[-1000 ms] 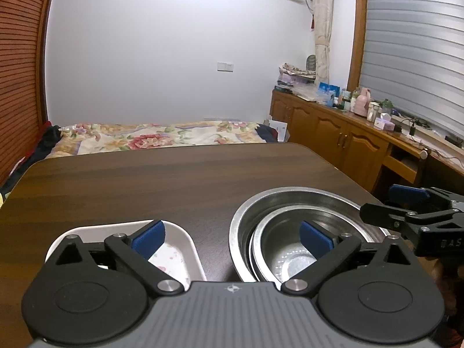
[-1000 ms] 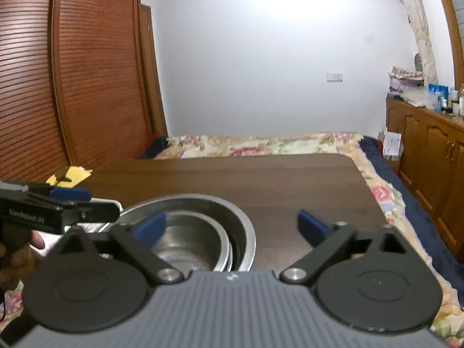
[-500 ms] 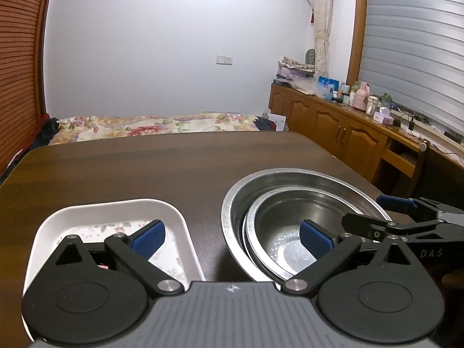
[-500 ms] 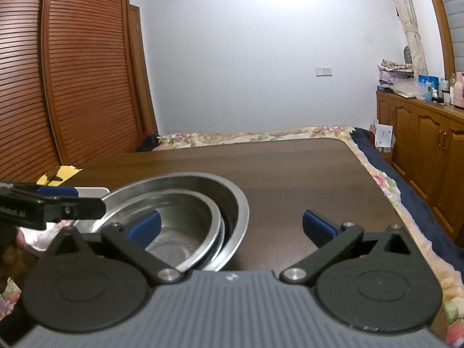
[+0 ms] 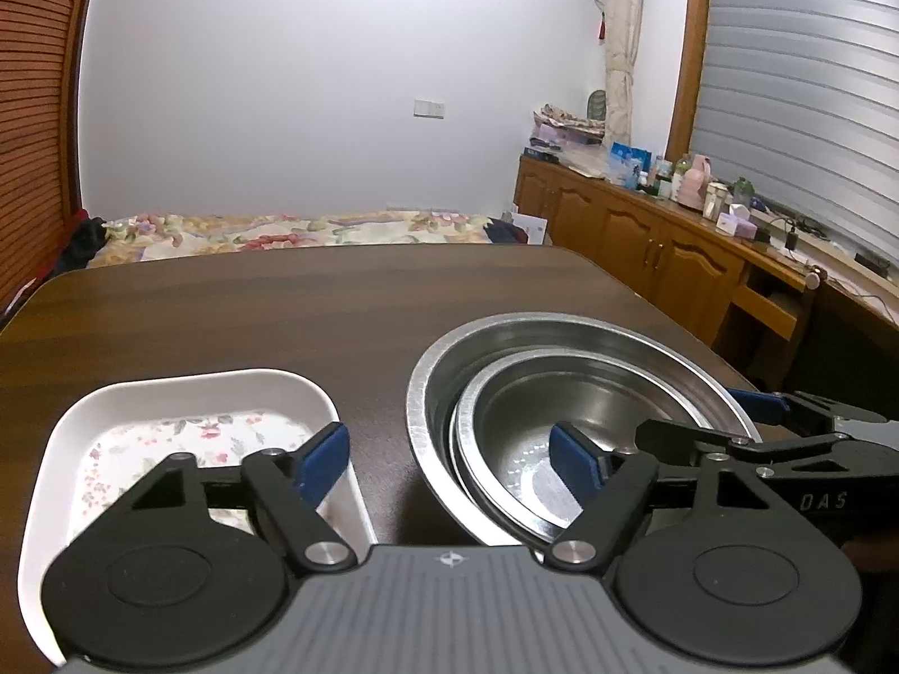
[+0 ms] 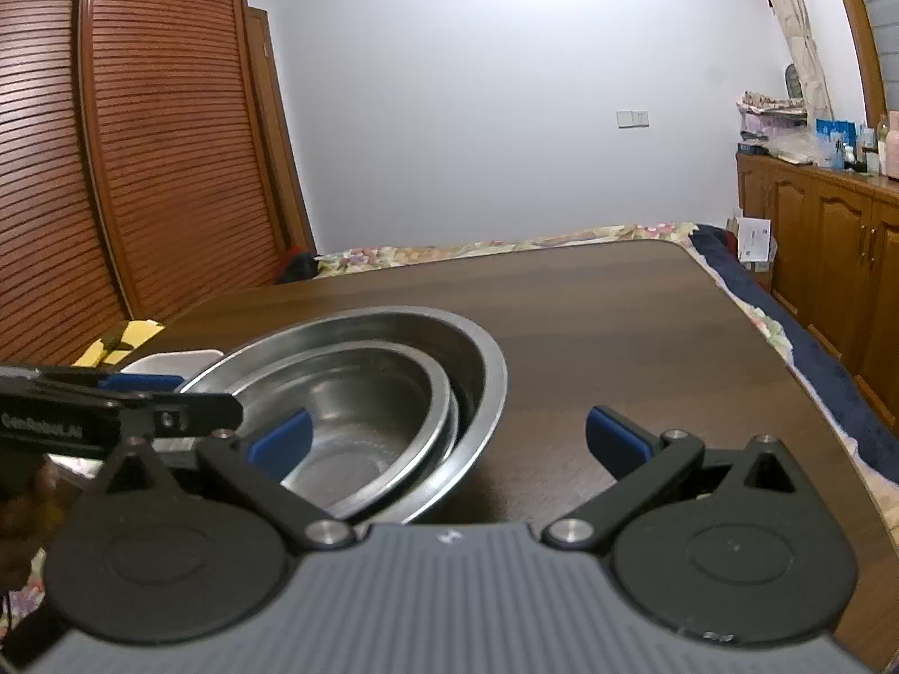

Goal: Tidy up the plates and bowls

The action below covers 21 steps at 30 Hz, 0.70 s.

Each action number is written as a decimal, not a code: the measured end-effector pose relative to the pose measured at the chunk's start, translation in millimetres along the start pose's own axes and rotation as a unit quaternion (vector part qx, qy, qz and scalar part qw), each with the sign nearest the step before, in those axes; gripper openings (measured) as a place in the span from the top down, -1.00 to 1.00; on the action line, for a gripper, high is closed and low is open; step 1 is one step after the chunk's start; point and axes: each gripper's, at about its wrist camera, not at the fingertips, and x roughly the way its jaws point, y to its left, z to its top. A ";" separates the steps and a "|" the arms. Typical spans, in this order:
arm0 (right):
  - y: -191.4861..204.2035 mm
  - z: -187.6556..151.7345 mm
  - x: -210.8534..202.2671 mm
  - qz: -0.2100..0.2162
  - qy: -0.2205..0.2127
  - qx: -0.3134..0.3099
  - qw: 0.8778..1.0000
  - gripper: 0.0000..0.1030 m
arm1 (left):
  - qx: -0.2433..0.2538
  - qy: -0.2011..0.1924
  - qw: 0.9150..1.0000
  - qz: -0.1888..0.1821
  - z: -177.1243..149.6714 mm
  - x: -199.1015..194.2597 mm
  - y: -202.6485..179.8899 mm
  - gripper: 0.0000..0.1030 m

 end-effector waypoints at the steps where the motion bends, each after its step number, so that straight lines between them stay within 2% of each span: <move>1: -0.7 0.3 0.3 0.001 0.000 0.001 1.000 -1.00 | 0.000 0.000 1.000 -0.001 0.0 -0.2 -0.2 -0.41; 5: 1.1 0.7 0.5 0.006 0.000 0.001 1.000 -0.94 | 0.008 0.001 1.000 0.012 -0.5 1.2 -0.4 -0.33; 7: 0.9 1.0 1.7 0.012 0.003 0.003 1.000 -0.63 | 0.006 0.000 1.000 0.012 -0.6 0.8 1.3 -0.32; 9: 2.0 0.2 3.5 0.013 0.008 0.006 1.000 -0.60 | 0.005 0.000 1.000 0.012 -0.3 0.0 1.3 -0.24; 13: 4.7 -2.2 4.5 0.016 0.012 0.008 1.000 -0.38 | 0.007 0.000 1.000 0.012 -0.8 -0.3 2.1 -0.06; 17: 5.6 -1.8 4.9 0.018 0.014 0.008 1.000 -0.37 | 0.009 0.008 1.000 0.005 -3.9 0.0 0.3 0.11; 21: 6.1 -1.8 5.1 0.017 0.015 0.005 1.000 -0.30 | 0.006 0.016 1.000 -0.008 -5.9 1.8 -0.5 0.19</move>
